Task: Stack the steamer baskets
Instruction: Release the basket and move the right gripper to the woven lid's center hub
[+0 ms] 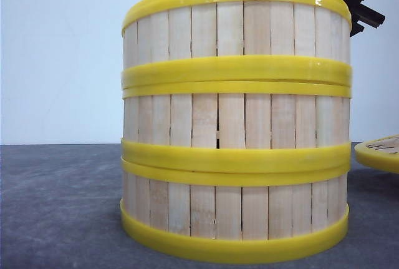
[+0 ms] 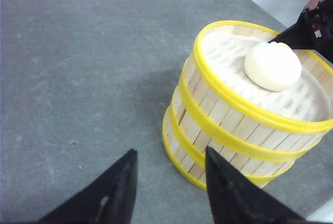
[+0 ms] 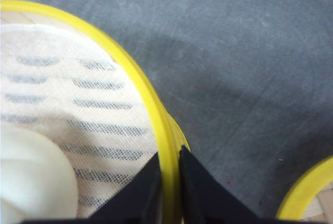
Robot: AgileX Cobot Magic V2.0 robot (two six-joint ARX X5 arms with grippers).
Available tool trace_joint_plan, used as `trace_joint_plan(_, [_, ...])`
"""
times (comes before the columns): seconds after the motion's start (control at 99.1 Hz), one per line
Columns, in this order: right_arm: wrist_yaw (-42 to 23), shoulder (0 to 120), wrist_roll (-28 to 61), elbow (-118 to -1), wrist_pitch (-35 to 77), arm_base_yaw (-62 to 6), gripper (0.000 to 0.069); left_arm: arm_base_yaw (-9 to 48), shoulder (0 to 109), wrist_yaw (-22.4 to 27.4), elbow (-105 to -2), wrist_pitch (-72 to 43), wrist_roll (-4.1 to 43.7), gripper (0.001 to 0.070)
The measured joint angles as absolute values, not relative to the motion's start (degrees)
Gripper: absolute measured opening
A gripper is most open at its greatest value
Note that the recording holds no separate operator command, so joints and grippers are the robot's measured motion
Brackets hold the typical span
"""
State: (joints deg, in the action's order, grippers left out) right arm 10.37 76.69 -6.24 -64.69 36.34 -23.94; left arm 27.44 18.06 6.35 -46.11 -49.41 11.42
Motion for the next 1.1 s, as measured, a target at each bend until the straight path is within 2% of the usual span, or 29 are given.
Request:
trace_joint_plan(0.081, [10.46, 76.82, -6.28, -64.73, 36.34, -23.94, 0.0048, 27.44, 18.06, 6.33, -46.11, -49.41, 11.42, 0.0234])
trace_joint_plan(0.121, [10.44, 77.06, -6.37, -64.73, 36.34, -23.94, 0.0097, 27.44, 18.06, 6.33, -46.11, -49.41, 11.42, 0.0234])
trace_joint_plan(0.212, [10.44, 77.62, -6.55, -64.73, 36.34, -23.94, 0.0253, 27.44, 18.06, 6.35, -46.11, -49.45, 11.40, 0.0234])
trace_joint_plan(0.303, [10.44, 77.54, -6.87, -64.73, 35.42, -23.92, 0.0308, 27.44, 18.06, 6.33, -46.11, -49.47, 11.40, 0.0234])
trace_joint_plan(0.444, [9.93, 75.72, -6.94, -64.71, 33.47, -23.55, 0.0324, 27.44, 18.06, 6.33, -46.11, -49.50, 11.40, 0.0234])
trace_joint_plan(0.676, [3.66, 65.30, -7.77, -66.26, 33.12, -23.51, 0.0325, 27.44, 18.06, 6.33, -46.11, -49.50, 11.03, 0.0234])
trace_joint_plan(0.918, [-11.68, 55.46, -8.25, -67.35, 45.32, -22.37, 0.0325, 27.44, 18.06, 6.35, -46.11, -49.50, 10.94, 0.0234])
trace_joint_plan(1.1, [-14.04, 56.49, -8.38, -67.35, 53.21, -16.36, 0.0325, 27.44, 18.06, 6.35, -46.11, -49.15, 10.48, 0.0234])
